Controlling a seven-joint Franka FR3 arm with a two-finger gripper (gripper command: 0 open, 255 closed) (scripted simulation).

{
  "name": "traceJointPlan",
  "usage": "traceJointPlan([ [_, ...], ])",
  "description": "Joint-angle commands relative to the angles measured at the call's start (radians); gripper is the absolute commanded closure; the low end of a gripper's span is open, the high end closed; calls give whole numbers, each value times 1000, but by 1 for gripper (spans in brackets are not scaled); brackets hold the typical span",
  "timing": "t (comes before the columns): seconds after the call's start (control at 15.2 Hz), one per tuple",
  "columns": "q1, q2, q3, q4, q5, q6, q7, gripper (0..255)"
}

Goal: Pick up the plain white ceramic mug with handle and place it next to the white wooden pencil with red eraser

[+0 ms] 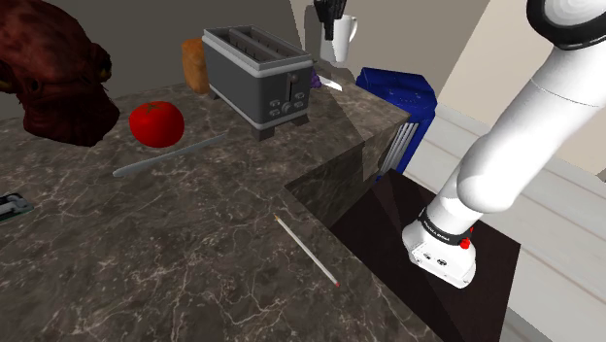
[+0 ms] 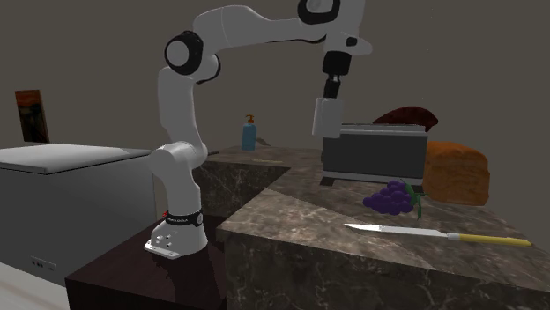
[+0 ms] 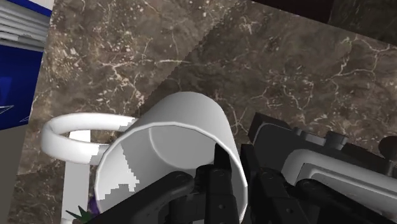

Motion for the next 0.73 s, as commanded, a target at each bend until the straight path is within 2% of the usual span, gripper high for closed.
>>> traceJointPlan([
  [0.0,17,-54,18,-63,7,7,37,255],
  [0.66,105,-256,137,-272,78,14,248,255],
])
